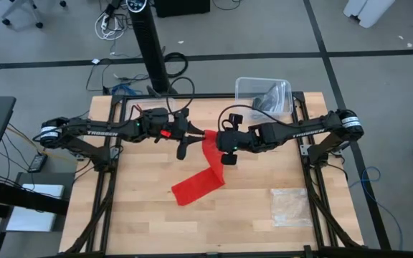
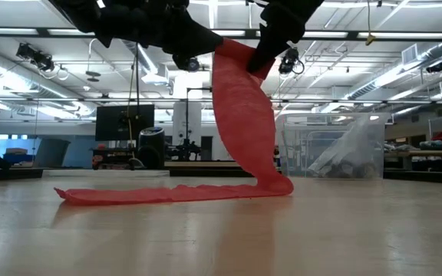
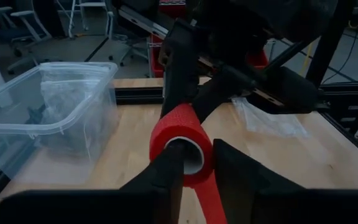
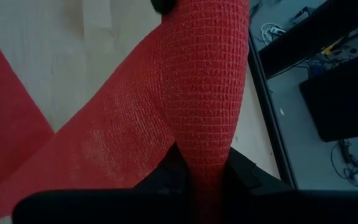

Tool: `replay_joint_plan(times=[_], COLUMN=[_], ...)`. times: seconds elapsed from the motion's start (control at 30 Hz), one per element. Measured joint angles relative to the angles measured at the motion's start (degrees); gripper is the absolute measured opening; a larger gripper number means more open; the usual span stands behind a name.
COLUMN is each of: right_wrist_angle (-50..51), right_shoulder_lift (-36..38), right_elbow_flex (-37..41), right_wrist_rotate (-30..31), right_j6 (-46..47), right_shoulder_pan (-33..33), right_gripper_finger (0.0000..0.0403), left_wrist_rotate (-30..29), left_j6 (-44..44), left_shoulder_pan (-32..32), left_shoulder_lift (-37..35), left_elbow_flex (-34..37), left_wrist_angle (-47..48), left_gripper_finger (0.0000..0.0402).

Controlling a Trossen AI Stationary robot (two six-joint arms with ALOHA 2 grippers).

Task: Roll bandage
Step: Roll the red bandage

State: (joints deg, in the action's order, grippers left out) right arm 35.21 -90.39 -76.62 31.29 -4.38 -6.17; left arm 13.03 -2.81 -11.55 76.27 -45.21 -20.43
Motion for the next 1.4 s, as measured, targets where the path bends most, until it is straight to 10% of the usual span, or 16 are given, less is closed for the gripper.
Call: replay_joint_plan(times=[0.27, 0.93, 1.4], right_wrist_angle=[-0.62, 1.48, 4.90], right_shoulder_lift=[0.00, 11.87, 20.44], right_elbow_flex=[0.00, -0.11, 5.92], right_wrist_rotate=[-0.17, 9.70, 12.98], right_j6=[-0.22, 6.34, 18.60], right_shoulder_pan=[0.02, -6.09, -10.96], right_gripper_finger=[0.0046, 0.0230, 0.0256], left_wrist_rotate=[-0.05, -1.61, 3.49], left_j6=[-2.75, -6.03, -5.80], left_shoulder_pan=[0.04, -0.29, -2.60], left_shoulder_lift=[-0.02, 0.11, -6.27], left_elbow_flex=[-0.02, 0.00, 0.00], left_wrist_angle=[0.10, -11.39, -20.59], left_gripper_finger=[0.0008, 0.0000, 0.0000])
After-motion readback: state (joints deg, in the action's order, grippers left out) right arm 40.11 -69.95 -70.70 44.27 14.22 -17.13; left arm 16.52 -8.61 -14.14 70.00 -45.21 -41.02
